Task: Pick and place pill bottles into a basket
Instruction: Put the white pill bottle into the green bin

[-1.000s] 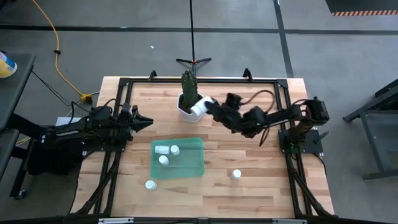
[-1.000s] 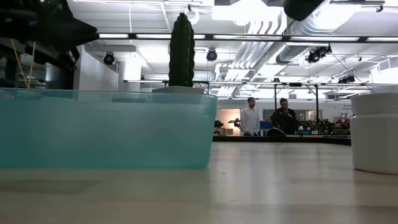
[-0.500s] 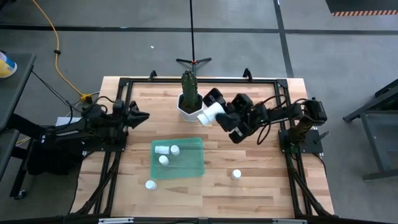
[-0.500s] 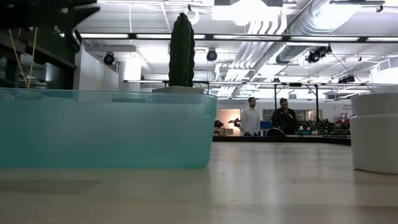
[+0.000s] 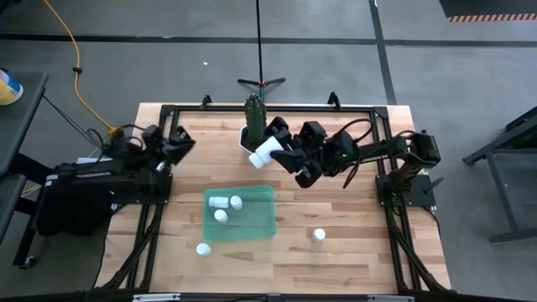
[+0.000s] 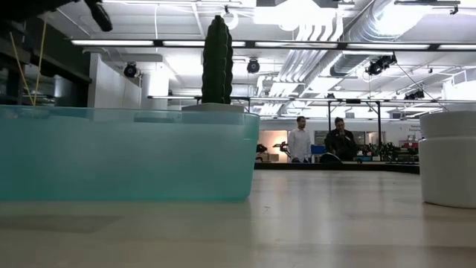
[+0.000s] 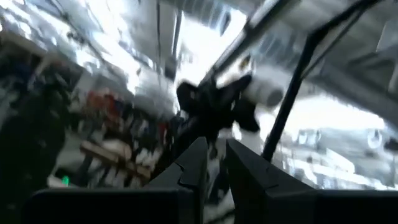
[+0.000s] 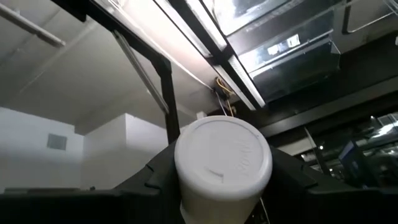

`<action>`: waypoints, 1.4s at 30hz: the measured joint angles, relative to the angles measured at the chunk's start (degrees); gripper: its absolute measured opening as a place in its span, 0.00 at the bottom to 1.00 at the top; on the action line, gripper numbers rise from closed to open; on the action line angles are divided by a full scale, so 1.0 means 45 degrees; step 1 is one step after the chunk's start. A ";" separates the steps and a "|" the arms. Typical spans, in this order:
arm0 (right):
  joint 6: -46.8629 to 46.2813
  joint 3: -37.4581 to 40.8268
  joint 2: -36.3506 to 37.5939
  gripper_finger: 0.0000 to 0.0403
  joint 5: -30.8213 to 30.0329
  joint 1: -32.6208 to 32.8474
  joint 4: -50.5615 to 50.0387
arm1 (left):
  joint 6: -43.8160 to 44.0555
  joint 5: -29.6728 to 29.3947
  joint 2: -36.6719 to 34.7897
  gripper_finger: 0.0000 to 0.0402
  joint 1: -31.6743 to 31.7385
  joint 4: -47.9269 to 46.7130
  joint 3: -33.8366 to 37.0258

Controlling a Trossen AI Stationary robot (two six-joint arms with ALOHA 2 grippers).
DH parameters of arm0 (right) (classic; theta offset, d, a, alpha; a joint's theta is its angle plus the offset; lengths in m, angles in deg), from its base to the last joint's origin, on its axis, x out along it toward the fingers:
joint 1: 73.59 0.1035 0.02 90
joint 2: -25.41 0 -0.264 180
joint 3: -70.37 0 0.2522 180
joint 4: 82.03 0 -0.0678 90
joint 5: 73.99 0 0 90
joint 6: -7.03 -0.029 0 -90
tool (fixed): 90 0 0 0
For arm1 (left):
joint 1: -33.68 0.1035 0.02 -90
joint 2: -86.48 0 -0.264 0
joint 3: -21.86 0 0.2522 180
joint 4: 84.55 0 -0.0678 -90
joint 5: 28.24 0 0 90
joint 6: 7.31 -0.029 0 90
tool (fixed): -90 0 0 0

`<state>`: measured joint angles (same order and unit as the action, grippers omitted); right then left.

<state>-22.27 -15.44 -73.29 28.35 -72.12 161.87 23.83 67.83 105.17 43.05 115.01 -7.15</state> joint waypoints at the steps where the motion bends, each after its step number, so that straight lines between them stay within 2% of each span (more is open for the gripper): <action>1: 0.0001 0.0000 0.0000 0.39 0.0000 0.0000 -0.0024 | -0.0129 0.0339 0.0492 0.24 0.0000 -0.0232 -0.0283; 6: 0.0040 0.0000 0.0000 0.39 -0.0029 0.0000 -0.0536 | -0.1055 0.2443 0.2857 0.24 0.0000 -0.2165 -0.2499; 10: 0.0102 0.0000 0.0000 0.39 -0.0039 0.0000 -0.0669 | -0.2299 0.3809 0.4484 0.24 -0.0005 -0.5749 -0.5163; 15: 0.0266 0.0000 0.0000 0.39 -0.0040 0.0000 -0.1326 | -0.4047 0.4563 0.5899 0.24 -0.0005 -0.9375 -0.8247; 20: 0.0289 0.0000 0.0000 0.39 -0.0044 0.0005 -0.1844 | -0.5042 0.4593 0.6419 0.24 -0.0005 -1.0654 -1.0163; 28: 0.0293 0.0000 0.0000 0.39 -0.0036 0.0005 -0.2072 | -0.5060 0.3335 0.6542 0.24 0.0000 -1.1176 -1.0701; 33: 0.0297 0.0000 0.0000 0.39 -0.0030 -0.0033 -0.2301 | -0.4636 0.3369 0.6966 0.24 0.0000 -1.1152 -1.0701; 42: 0.0279 0.0005 0.0000 0.39 -0.0141 -0.0257 -0.3018 | -0.5627 0.4171 0.7670 0.24 -0.0015 -1.0937 -1.0696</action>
<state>-21.02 -15.42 -73.29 27.71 -73.28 148.29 -1.49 86.60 139.68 42.98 65.79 -55.28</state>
